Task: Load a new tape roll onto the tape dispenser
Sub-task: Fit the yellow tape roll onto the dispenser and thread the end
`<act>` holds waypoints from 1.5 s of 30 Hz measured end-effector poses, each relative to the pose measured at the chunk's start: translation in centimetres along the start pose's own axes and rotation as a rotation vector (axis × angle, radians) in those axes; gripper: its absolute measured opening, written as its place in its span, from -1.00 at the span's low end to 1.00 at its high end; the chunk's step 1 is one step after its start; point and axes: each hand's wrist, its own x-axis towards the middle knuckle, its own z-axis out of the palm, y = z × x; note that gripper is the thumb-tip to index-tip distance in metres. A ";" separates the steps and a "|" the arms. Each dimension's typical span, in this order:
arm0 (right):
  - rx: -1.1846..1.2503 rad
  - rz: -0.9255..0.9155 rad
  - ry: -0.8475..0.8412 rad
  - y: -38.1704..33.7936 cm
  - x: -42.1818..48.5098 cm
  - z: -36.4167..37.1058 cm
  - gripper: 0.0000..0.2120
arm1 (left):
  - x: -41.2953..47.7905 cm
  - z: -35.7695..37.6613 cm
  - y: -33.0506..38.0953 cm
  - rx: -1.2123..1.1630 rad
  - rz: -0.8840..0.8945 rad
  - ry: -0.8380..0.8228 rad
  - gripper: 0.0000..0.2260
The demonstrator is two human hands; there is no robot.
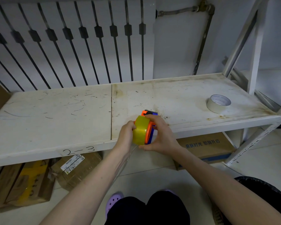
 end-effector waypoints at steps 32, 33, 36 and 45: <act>-0.291 -0.182 0.152 -3.4 2.1 -3.4 -0.80 | 0.0 0.1 -0.3 0.826 0.370 -0.092 -0.73; -0.285 -0.184 0.165 -3.3 1.9 -3.4 -0.83 | -0.1 0.2 -0.3 0.899 0.402 -0.058 -0.73; -0.283 -0.196 0.198 -3.0 1.3 -3.4 -0.86 | -0.6 0.6 -0.2 1.025 0.438 -0.018 -0.79; -0.235 -0.108 0.237 -3.2 0.1 -2.5 -0.91 | -0.9 1.0 0.3 1.085 0.433 -0.035 -0.79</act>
